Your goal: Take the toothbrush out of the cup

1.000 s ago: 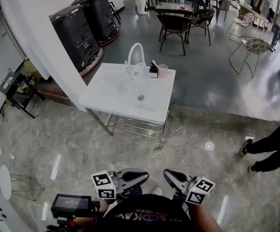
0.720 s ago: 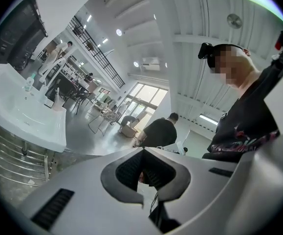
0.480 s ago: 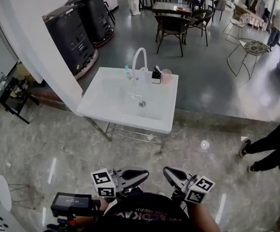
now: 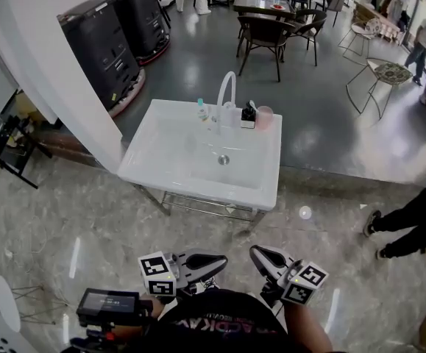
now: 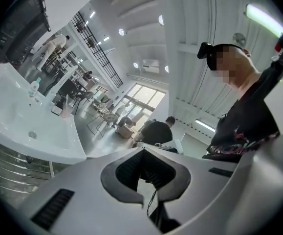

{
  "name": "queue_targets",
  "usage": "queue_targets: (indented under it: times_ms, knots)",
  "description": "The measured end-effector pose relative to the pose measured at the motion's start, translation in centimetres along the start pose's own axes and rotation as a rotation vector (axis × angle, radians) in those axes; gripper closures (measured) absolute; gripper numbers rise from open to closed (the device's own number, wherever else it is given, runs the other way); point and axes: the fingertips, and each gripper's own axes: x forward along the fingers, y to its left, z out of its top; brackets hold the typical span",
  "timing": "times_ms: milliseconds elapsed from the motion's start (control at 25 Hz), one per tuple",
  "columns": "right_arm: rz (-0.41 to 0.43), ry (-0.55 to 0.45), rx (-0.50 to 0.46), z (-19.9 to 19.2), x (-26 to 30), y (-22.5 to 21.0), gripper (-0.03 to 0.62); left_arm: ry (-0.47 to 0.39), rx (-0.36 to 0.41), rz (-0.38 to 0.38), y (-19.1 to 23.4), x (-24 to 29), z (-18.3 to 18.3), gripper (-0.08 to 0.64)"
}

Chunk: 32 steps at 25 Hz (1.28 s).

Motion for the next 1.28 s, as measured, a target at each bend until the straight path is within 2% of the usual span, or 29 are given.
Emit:
queue_targets:
  times_ms: [240, 680, 840, 1040, 1280]
  knots:
    - [-0.028, -0.016, -0.003, 0.4, 3.3, -0.2, 0.582, -0.001, -0.005, -0.015, 2.2, -2.5, 1.7, 0.552]
    - [-0.082, -0.043, -0.035, 0.9, 6.8, -0.5, 0.583, -0.023, -0.014, -0.042, 4.2, -6.3, 2.6, 0.552]
    - [-0.094, -0.044, -0.044, 1.4, 7.6, -0.9, 0.583, -0.039, -0.008, -0.025, 4.6, -7.7, 3.0, 0.552]
    - [-0.098, -0.033, -0.084, 3.3, 9.1, -2.2, 0.583, -0.043, 0.053, 0.010, 4.7, -9.2, 3.6, 0.552]
    - [-0.092, -0.028, -0.129, 6.5, 10.8, -4.6, 0.583, -0.096, 0.072, 0.101, 5.6, -10.9, 4.6, 0.552]
